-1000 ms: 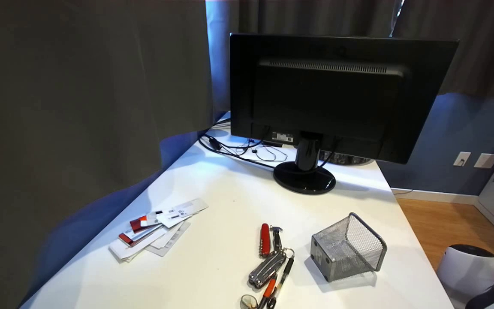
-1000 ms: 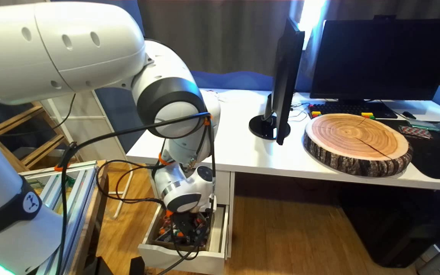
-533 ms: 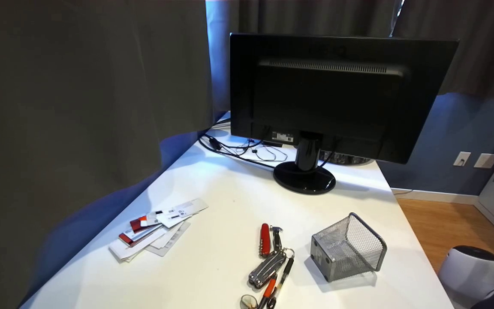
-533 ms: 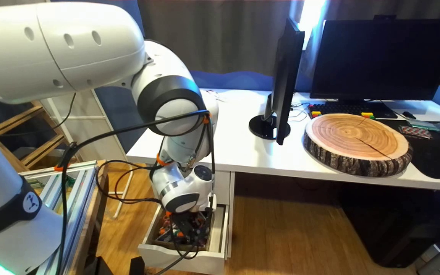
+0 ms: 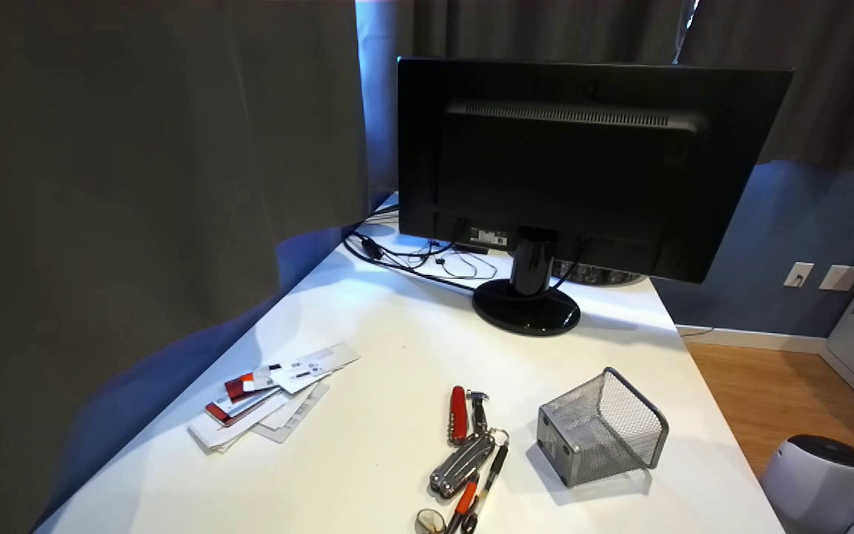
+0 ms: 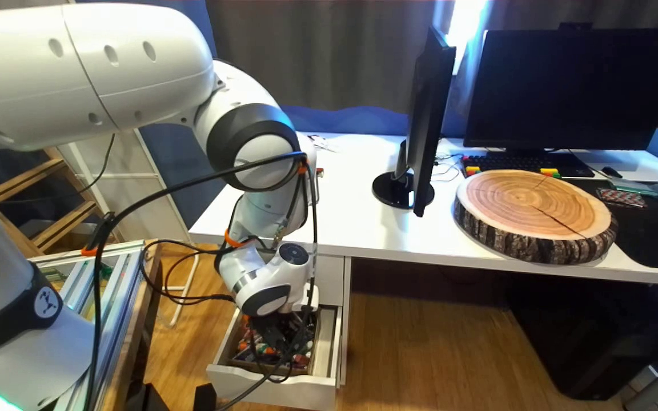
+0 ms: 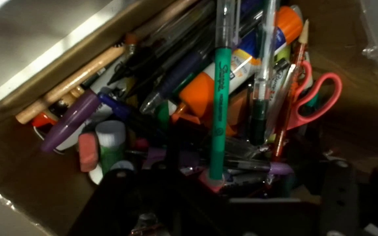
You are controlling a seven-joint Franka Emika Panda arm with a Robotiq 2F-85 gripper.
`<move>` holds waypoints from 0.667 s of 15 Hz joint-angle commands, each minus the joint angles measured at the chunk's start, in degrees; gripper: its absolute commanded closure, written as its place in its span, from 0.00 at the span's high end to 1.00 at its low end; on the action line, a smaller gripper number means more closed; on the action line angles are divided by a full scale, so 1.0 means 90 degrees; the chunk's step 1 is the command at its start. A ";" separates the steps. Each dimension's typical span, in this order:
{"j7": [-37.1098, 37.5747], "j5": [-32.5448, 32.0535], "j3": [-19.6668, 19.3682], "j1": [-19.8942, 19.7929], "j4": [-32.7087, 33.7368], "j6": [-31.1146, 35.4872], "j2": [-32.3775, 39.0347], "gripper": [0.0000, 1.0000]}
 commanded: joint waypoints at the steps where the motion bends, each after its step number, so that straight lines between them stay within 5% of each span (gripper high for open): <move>1: 0.0290 0.0151 -0.0190 0.0348 -0.0120 0.0354 0.0000 0.64; 3: 0.0354 0.0174 -0.0241 0.0427 -0.0136 0.0422 0.0000 0.57; 10: 0.0411 0.0185 -0.0263 0.0477 -0.0102 0.0388 0.0001 0.06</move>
